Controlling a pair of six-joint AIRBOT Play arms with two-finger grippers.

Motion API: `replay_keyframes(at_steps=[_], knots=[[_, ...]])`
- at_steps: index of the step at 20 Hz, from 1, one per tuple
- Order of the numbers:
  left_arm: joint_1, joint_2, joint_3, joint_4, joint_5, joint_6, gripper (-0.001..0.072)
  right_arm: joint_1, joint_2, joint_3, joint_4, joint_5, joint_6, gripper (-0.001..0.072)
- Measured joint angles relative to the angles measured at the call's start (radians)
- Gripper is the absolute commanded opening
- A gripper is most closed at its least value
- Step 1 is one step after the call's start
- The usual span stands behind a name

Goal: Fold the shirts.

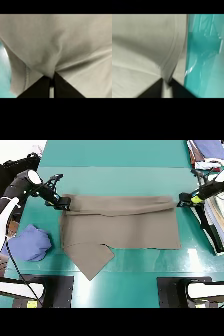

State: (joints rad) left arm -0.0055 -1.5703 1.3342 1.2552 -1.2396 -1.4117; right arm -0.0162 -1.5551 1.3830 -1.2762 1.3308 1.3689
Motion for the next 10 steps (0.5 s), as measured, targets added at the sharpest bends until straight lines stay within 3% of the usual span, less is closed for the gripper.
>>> replay_keyframes(at_steps=[1,6,10], knots=[[0.0,0.006,-0.009,0.002,0.001,-0.006,0.0545,0.001,0.008,-0.018,0.0,-0.005,-0.001,0.0388],[0.001,0.109,-0.035,0.057,-0.06,-0.024,0.0546,-0.026,0.099,-0.058,0.0,0.005,-0.001,0.0388],[0.0,0.309,-0.19,0.066,-0.118,-0.052,0.0547,-0.065,0.217,-0.066,0.0,0.052,-0.001,0.0388]])
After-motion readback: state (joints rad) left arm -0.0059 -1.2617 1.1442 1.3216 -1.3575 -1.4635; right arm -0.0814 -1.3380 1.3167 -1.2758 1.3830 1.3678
